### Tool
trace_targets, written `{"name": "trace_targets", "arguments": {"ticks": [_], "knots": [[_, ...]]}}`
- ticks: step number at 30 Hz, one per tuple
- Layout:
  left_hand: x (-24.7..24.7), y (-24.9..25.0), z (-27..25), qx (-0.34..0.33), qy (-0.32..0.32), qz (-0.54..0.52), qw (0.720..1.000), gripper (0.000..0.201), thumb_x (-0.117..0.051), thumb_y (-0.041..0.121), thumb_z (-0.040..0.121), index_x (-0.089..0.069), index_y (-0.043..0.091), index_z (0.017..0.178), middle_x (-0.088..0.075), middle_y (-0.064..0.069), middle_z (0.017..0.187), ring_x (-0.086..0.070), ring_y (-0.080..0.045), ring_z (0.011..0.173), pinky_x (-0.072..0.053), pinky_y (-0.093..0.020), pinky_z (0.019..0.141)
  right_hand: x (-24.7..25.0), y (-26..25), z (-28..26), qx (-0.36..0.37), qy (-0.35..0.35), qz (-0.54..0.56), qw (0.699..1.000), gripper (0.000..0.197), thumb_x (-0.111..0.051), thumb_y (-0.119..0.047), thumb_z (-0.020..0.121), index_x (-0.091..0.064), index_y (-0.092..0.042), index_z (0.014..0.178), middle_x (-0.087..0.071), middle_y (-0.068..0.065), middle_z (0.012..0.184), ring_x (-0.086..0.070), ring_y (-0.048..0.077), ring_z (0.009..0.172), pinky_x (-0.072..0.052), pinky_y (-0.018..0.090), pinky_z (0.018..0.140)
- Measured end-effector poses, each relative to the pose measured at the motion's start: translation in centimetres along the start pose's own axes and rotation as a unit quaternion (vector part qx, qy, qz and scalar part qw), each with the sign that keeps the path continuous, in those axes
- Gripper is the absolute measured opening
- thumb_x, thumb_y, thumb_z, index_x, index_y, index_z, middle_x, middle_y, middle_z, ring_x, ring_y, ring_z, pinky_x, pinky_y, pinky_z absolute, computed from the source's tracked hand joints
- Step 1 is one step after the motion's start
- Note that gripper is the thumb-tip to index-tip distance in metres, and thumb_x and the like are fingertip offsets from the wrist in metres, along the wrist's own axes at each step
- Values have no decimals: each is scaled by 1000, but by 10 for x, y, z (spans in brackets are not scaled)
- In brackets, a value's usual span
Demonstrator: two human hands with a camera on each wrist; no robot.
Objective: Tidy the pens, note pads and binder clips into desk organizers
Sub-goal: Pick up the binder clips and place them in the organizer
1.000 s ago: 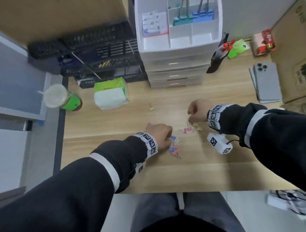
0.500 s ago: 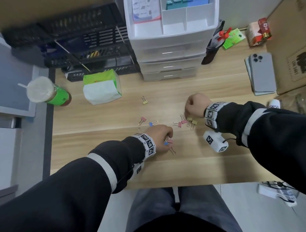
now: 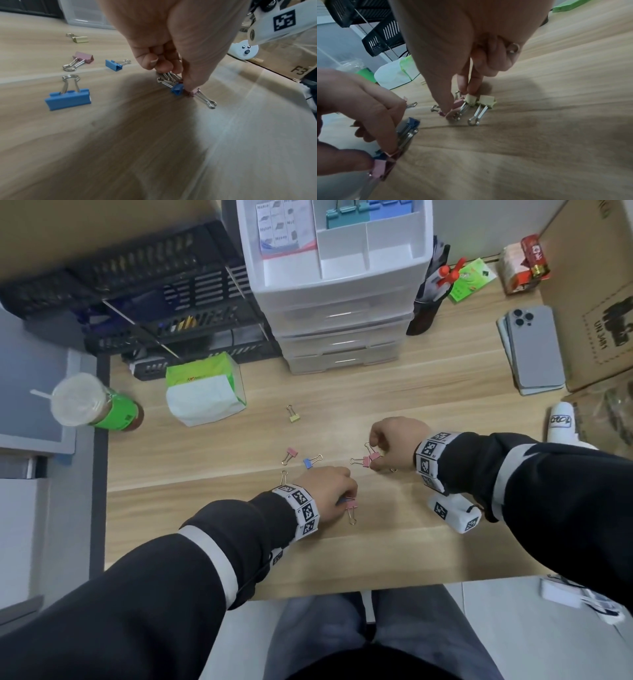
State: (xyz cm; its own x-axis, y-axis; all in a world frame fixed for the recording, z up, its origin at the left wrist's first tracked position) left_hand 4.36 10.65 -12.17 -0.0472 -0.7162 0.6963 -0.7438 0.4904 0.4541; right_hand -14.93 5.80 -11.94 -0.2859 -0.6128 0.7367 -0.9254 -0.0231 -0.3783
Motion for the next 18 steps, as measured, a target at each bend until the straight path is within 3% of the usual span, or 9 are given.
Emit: {"name": "trace_targets", "arguments": {"ticks": [3, 6, 10, 14, 18], "knots": [[-1, 3, 0, -17, 10, 4, 1000, 11, -60, 21, 86, -68, 19, 94, -60, 2, 95, -59, -25, 89, -53, -40, 74, 0, -8, 4, 7, -10, -5, 1000, 29, -73, -43, 70, -58, -28, 90, -62, -12, 81, -60, 14, 77, -48, 28, 65], [-3, 3, 1, -23, 15, 1, 1000, 11, -59, 19, 83, -66, 19, 92, -59, 3, 92, -59, -25, 86, -53, -40, 73, 0, -15, 8, 10, -20, -29, 999, 17, -66, -28, 76, -58, -26, 91, -64, -9, 86, -62, 19, 82, -51, 30, 69], [-2, 1, 0, -17, 16, -15, 1000, 19, -59, 23, 83, -62, 20, 101, -59, 4, 97, -60, -25, 86, -53, -38, 72, 1, -13, 7, 15, -27, -47, 998, 25, -63, -19, 73, -55, -26, 95, -65, -11, 85, -63, 19, 82, -55, 34, 73], [1, 2, 1, -6, 29, 10, 1000, 28, -56, 22, 89, -57, 22, 117, -59, 1, 107, -60, -26, 92, -51, -37, 74, 7, -7, 5, 32, -33, -79, 996, 25, -63, -24, 75, -56, -29, 97, -61, -13, 90, -59, 17, 85, -49, 29, 69], [-1, -1, 9, 0, 13, 30, 999, 23, -49, 23, 96, -60, 23, 116, -57, -2, 109, -60, -28, 93, -52, -42, 77, 12, -2, 5, 7, -19, -16, 1000, 10, -58, -27, 80, -60, -27, 90, -61, -7, 90, -60, 19, 82, -47, 29, 66]]}}
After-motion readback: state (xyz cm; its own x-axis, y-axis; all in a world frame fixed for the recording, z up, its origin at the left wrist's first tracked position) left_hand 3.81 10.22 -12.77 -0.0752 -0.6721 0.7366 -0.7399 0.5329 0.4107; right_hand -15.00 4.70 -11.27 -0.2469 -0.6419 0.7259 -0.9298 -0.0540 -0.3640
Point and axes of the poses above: each hand's wrist, its own z-axis towards the middle knuckle, its own x-axis out of the back of the hand, y = z × x, the point moved 2 cm from there along z, towards the middle knuckle
